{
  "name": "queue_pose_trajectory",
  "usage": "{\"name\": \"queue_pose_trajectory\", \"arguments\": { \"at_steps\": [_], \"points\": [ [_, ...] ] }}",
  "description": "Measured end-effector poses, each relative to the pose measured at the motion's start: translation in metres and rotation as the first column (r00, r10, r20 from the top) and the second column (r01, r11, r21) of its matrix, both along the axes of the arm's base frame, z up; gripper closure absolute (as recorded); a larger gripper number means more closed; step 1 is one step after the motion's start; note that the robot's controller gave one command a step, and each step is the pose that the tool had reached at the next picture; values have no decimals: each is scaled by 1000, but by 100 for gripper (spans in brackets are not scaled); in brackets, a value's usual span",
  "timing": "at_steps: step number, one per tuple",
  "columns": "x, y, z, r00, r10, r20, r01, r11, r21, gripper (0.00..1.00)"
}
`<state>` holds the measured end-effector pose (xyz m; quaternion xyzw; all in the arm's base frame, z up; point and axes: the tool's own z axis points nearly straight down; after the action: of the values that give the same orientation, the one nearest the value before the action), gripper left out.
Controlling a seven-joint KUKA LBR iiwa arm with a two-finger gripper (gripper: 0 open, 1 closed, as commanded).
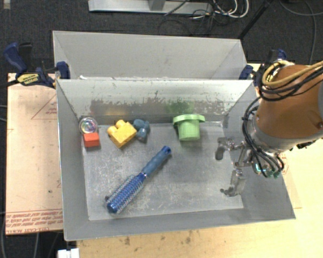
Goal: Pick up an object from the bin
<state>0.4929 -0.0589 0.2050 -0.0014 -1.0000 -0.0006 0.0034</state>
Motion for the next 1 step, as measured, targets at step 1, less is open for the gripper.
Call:
{"name": "queue_pose_trajectory", "arguments": {
  "at_steps": [1],
  "points": [
    [42, 106, -4, 999, 46, 12, -46, 999, 3, 0]
  ]
}}
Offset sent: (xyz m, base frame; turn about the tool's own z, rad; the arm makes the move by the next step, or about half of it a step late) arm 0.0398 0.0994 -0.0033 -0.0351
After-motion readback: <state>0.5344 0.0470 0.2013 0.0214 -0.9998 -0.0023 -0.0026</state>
